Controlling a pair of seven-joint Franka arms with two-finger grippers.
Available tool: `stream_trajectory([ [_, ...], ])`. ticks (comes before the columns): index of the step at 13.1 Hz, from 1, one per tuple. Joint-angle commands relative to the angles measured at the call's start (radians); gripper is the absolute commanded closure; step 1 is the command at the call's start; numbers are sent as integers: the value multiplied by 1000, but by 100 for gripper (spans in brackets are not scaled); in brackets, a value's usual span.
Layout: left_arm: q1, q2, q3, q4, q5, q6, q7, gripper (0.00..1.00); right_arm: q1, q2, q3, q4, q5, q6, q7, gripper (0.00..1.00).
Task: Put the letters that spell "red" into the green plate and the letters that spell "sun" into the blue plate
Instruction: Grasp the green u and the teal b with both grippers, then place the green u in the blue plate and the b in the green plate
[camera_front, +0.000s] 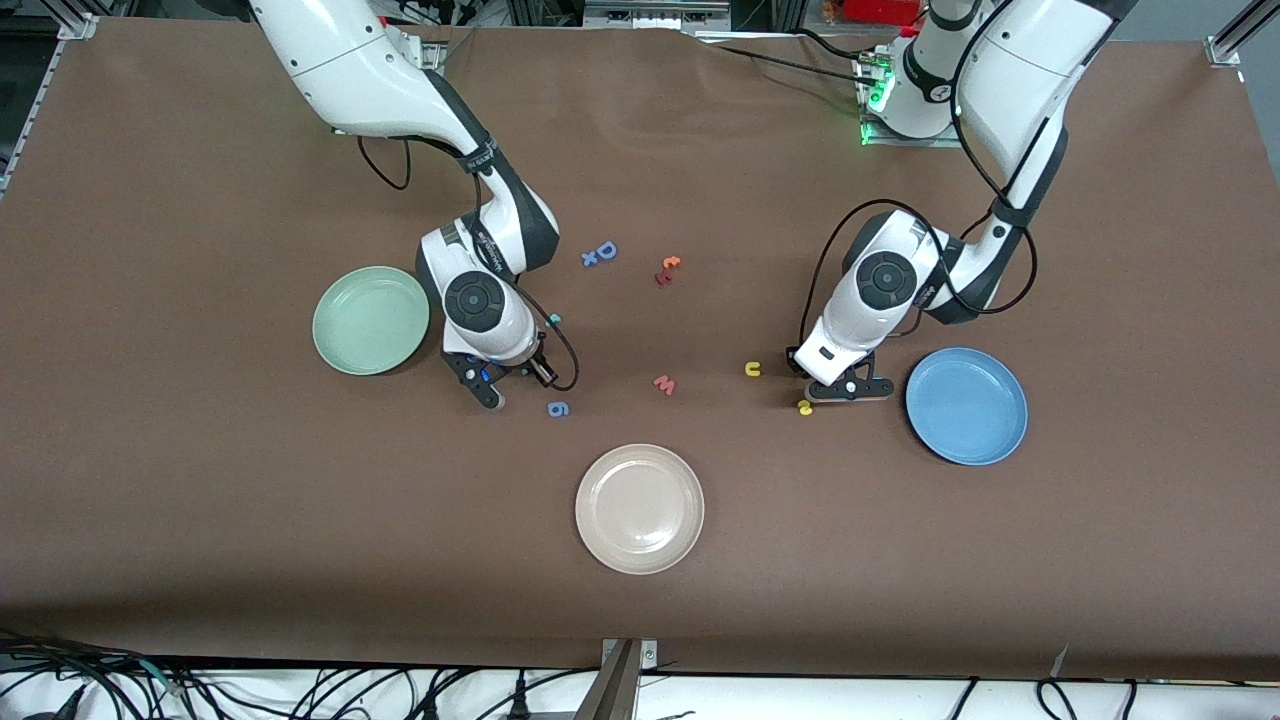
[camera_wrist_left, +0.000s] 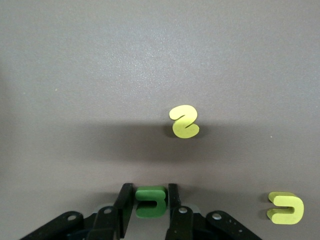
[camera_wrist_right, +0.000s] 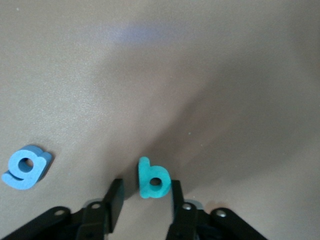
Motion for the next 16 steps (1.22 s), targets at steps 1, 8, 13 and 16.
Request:
stream_trajectory([
  [1,-16,18,15,13,35,0,-8,76,4,-6,-1,-22,15,6,10,59],
  [8,-13,5,35,39,22,-14,67,96,-1,-10,-7,-31,12,5,-4,59],
  [13,7,-50,46,40,22,-67,173,100,-2,-14,-10,-31,11,5,-5,62],
  [16,36,-71,75,40,19,-74,320,100,-1,-14,-14,-31,6,5,-19,81],
])
